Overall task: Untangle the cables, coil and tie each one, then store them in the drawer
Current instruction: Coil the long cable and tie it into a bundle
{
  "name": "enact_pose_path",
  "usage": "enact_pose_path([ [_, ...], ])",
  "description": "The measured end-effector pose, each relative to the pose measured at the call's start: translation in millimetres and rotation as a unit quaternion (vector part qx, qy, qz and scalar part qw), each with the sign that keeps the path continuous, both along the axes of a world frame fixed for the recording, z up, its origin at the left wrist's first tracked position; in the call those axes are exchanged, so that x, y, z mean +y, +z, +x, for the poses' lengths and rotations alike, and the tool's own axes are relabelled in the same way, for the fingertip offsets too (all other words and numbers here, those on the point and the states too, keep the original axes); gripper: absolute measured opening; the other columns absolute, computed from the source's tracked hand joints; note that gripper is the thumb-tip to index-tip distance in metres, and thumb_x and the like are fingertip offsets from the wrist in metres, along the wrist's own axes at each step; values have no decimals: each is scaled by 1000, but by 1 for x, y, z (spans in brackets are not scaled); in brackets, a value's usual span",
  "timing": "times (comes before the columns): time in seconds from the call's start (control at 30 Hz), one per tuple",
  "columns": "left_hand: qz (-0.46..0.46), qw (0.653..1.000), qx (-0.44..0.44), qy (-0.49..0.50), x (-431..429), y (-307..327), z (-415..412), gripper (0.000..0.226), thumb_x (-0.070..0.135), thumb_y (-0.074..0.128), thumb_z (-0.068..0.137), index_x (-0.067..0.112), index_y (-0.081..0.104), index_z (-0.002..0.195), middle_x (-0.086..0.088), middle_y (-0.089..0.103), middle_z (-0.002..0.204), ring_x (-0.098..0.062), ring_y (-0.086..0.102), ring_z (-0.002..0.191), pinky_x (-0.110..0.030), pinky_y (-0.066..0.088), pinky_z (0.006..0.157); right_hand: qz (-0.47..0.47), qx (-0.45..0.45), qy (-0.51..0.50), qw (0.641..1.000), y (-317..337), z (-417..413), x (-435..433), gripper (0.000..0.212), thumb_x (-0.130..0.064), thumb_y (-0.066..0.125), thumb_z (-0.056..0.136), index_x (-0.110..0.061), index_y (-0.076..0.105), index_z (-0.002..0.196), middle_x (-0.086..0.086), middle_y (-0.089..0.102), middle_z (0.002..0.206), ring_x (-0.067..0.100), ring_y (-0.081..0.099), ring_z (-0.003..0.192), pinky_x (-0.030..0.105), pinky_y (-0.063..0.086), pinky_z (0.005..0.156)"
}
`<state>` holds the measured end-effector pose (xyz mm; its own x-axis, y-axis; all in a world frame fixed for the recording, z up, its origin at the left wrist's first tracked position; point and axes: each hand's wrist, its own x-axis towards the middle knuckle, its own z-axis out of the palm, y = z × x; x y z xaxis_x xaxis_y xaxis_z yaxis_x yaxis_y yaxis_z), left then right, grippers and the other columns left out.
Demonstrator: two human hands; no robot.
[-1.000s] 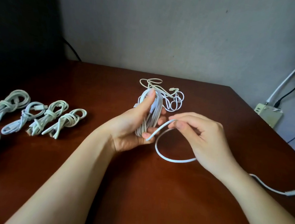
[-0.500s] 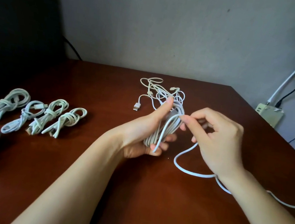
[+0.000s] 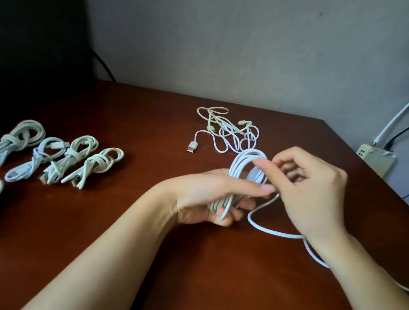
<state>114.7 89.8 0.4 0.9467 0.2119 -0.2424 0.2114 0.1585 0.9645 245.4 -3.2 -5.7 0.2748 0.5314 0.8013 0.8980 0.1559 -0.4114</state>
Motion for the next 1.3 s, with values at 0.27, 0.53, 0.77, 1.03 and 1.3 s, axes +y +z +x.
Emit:
enact_pose_path([
  [0.27, -23, 999, -33, 34, 4, 1, -1, 23, 41, 58, 75, 19, 58, 83, 4, 37, 62, -5, 31, 48, -12, 24, 39, -77, 171, 124, 974, -1, 2, 5, 20, -38, 67, 82, -21, 60, 73, -8, 65, 62, 3, 61, 53, 12, 44, 54],
  [0.53, -97, 989, -71, 80, 12, 5, -5, 33, 49, 52, 75, 17, 56, 84, 3, 36, 63, -5, 31, 47, -11, 26, 38, -147, 160, 151, 964, -6, 10, 6, 18, -21, 61, 92, -24, 65, 74, -1, 65, 67, 6, 62, 59, 24, 54, 54],
  [0.77, -103, 986, -70, 115, 15, 5, -6, 28, 45, 62, 68, 20, 56, 81, 5, 38, 60, -5, 29, 48, -11, 24, 38, -13, 23, 66, 997, -7, 9, 5, 21, -27, 60, 90, -15, 68, 75, -10, 59, 58, 8, 62, 53, 21, 49, 53],
  [1.03, -38, 994, -74, 70, 11, -1, -6, 30, 13, 75, 67, 19, 64, 94, 8, 50, 61, -3, 43, 52, -14, 37, 45, 71, -17, -26, 997, -6, 13, 6, 26, -23, 60, 91, -6, 68, 74, -1, 57, 53, 13, 60, 54, 19, 42, 49],
  [1.3, -130, 987, -84, 38, 7, -2, 0, 37, 38, 52, 82, 9, 65, 101, 2, 38, 67, -9, 33, 57, -24, 34, 61, 58, -5, -22, 998, -6, 11, 6, 25, -22, 61, 90, -7, 69, 72, 0, 56, 45, 10, 61, 53, 15, 39, 49],
])
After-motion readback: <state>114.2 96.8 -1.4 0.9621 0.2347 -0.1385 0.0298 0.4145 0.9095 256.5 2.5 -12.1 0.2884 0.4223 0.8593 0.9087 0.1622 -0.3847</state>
